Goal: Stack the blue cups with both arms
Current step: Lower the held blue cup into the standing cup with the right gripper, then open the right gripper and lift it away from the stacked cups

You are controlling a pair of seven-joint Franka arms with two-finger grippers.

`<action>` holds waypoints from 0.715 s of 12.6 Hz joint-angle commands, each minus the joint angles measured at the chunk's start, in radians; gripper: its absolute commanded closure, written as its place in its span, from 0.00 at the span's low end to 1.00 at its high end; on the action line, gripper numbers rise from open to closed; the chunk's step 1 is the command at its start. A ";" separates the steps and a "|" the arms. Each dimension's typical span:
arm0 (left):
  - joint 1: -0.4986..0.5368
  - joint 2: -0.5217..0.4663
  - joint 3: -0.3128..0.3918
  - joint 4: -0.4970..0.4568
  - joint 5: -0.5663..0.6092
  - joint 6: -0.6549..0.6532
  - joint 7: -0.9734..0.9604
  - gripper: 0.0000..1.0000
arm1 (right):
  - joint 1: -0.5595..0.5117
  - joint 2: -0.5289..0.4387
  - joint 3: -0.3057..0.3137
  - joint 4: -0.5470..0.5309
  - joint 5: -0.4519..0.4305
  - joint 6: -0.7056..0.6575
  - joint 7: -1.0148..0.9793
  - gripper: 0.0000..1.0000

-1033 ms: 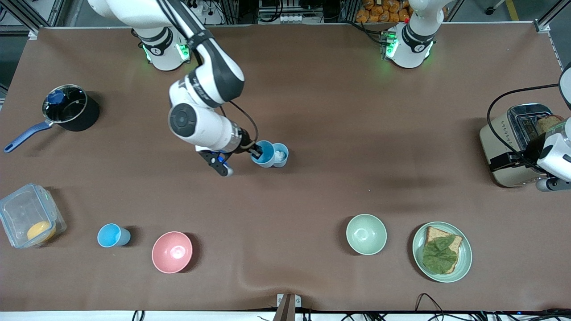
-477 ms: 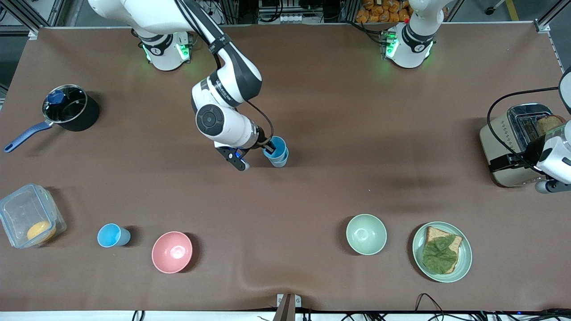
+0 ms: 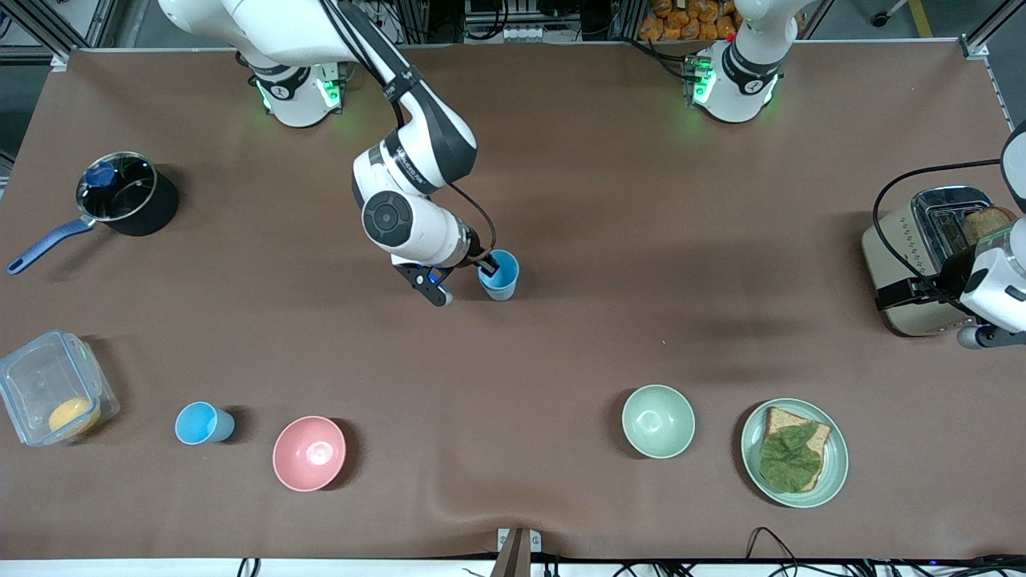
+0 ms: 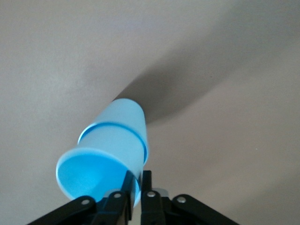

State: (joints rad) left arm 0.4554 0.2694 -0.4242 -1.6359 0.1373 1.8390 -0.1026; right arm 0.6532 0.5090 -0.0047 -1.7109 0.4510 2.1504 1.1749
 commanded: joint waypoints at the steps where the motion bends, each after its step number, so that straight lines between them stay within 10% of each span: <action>1: 0.012 -0.010 -0.010 -0.009 -0.018 0.005 0.020 0.00 | -0.004 -0.023 -0.003 0.011 0.002 -0.004 0.046 0.00; 9: 0.008 -0.154 -0.045 0.008 -0.057 -0.064 0.018 0.00 | -0.173 -0.199 -0.100 0.008 -0.182 -0.151 -0.378 0.00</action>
State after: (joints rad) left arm 0.4547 0.1901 -0.4551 -1.6176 0.1277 1.8130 -0.1025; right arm 0.5224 0.3432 -0.0997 -1.6748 0.3337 2.0225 0.9272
